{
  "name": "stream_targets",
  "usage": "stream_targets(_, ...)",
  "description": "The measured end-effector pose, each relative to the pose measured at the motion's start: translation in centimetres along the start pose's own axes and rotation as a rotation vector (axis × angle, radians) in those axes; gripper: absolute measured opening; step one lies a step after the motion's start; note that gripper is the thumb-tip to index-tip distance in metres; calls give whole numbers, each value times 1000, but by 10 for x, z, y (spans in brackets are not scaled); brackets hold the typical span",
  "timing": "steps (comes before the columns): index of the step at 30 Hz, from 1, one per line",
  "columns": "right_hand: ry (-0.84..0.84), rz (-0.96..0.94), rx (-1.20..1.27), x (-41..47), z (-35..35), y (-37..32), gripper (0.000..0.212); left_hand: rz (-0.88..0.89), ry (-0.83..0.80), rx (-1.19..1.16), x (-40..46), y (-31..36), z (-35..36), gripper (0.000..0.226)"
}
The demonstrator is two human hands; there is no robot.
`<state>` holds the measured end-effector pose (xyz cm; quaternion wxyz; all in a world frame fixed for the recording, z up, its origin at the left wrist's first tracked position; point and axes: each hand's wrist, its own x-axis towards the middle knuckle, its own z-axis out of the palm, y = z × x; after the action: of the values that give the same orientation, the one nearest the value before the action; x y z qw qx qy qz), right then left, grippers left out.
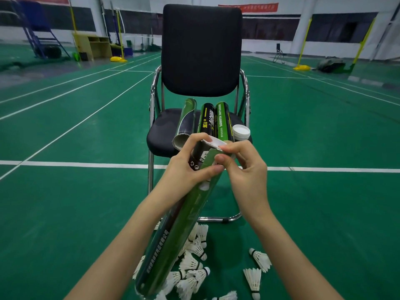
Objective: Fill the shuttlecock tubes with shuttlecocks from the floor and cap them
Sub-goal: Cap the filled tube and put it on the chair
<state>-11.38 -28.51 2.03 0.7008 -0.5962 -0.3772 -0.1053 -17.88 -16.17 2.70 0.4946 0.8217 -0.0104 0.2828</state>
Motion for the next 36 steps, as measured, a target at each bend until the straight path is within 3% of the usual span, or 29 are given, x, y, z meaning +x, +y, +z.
stream_targets(5,-138,71,-62,6,-8,1,17,-8,-15,-4,0,2,-4,63)
stream_targets(10,-347,489,86,29,-24,-9,50,-32,-37,36,2,1,-9,81)
stream_targets(13,-592,665,13,43,-28,-16,44,-23,-87,100,1,7,-12,75)
stream_targets(16,-724,812,131,51,-29,-26,47,21,-100,122,2,16,-17,75)
stream_targets(21,-665,733,241,54,-26,-40,47,62,-71,273,4,36,-32,79)
stream_targets(24,-584,654,283,52,-24,-47,37,96,0,509,5,49,-43,86)
stream_targets(28,-472,578,308,52,-19,-56,48,144,104,681,7,68,-47,89)
stream_targets(30,-427,532,302,53,-16,-59,42,175,157,722,8,73,-48,91)
stream_targets(36,-375,425,328,53,-6,-62,34,98,18,243,9,81,-62,74)
